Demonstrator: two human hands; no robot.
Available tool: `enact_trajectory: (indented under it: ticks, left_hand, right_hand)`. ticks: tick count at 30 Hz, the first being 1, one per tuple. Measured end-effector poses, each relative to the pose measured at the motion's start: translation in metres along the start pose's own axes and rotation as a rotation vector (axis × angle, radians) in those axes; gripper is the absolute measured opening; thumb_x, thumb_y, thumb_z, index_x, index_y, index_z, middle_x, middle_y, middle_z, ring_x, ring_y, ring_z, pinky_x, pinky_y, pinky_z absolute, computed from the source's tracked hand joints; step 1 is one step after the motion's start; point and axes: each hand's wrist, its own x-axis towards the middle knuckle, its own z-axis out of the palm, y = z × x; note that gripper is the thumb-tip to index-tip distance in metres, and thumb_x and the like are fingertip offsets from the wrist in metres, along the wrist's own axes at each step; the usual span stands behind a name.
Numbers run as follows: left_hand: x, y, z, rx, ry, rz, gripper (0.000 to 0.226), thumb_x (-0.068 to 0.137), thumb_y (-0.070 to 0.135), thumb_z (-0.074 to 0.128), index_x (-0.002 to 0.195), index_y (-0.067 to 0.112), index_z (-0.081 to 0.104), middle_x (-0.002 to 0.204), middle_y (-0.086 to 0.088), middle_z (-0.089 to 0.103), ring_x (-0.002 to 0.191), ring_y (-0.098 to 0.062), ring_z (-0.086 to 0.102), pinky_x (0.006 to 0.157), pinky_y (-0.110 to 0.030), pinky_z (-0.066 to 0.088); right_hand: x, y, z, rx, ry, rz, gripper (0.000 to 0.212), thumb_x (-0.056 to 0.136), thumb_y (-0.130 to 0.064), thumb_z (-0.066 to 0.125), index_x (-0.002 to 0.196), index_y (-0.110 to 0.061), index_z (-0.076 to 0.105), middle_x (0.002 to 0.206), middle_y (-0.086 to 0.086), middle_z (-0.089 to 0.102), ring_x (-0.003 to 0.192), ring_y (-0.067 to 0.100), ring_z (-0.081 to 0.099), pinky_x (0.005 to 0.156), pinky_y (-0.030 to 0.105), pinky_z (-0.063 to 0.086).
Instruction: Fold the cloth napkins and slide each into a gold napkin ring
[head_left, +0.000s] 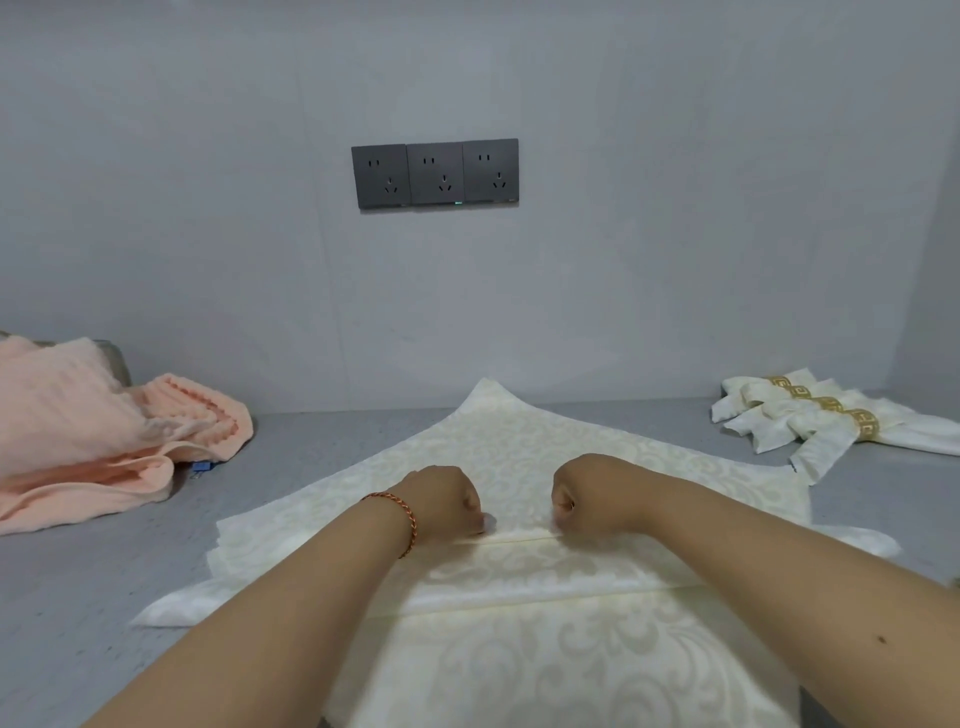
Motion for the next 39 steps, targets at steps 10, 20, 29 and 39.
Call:
enact_trajectory:
  ticks: [10, 20, 29, 39]
  left_hand:
    - [0.002, 0.003, 0.008, -0.065, 0.069, -0.073, 0.017, 0.079, 0.030, 0.075, 0.089, 0.023, 0.065, 0.096, 0.010, 0.064, 0.100, -0.014, 0.062, 0.096, -0.032, 0.045]
    - [0.001, 0.006, 0.009, -0.011, 0.055, -0.038, 0.022, 0.081, 0.028, 0.072, 0.102, 0.022, 0.067, 0.093, 0.013, 0.055, 0.090, -0.011, 0.052, 0.095, -0.033, 0.040]
    - [-0.014, 0.003, 0.010, -0.050, 0.114, 0.055, 0.021, 0.078, 0.018, 0.072, 0.068, 0.027, 0.056, 0.074, 0.017, 0.056, 0.083, -0.010, 0.054, 0.083, -0.023, 0.033]
    - [-0.019, 0.003, 0.007, -0.005, 0.004, 0.077, 0.012, 0.079, 0.017, 0.075, 0.088, 0.024, 0.074, 0.083, 0.015, 0.063, 0.092, -0.014, 0.056, 0.078, -0.020, 0.040]
  right_hand:
    - [0.007, 0.009, 0.005, 0.200, -0.020, 0.084, 0.012, 0.082, -0.022, 0.073, 0.081, -0.022, 0.061, 0.080, -0.013, 0.060, 0.069, 0.002, 0.051, 0.060, 0.015, 0.038]
    - [0.007, 0.003, 0.005, 0.070, -0.040, 0.053, 0.015, 0.085, -0.023, 0.069, 0.097, -0.018, 0.062, 0.092, -0.008, 0.055, 0.085, 0.012, 0.051, 0.068, 0.021, 0.038]
    - [-0.006, -0.002, 0.006, -0.146, 0.058, -0.065, 0.030, 0.073, -0.005, 0.053, 0.059, -0.026, 0.037, 0.070, -0.010, 0.044, 0.070, 0.013, 0.044, 0.055, 0.023, 0.029]
    - [-0.018, -0.008, 0.000, -0.221, -0.048, -0.135, 0.025, 0.078, -0.001, 0.054, 0.081, -0.025, 0.060, 0.092, -0.009, 0.056, 0.085, 0.016, 0.054, 0.075, 0.028, 0.043]
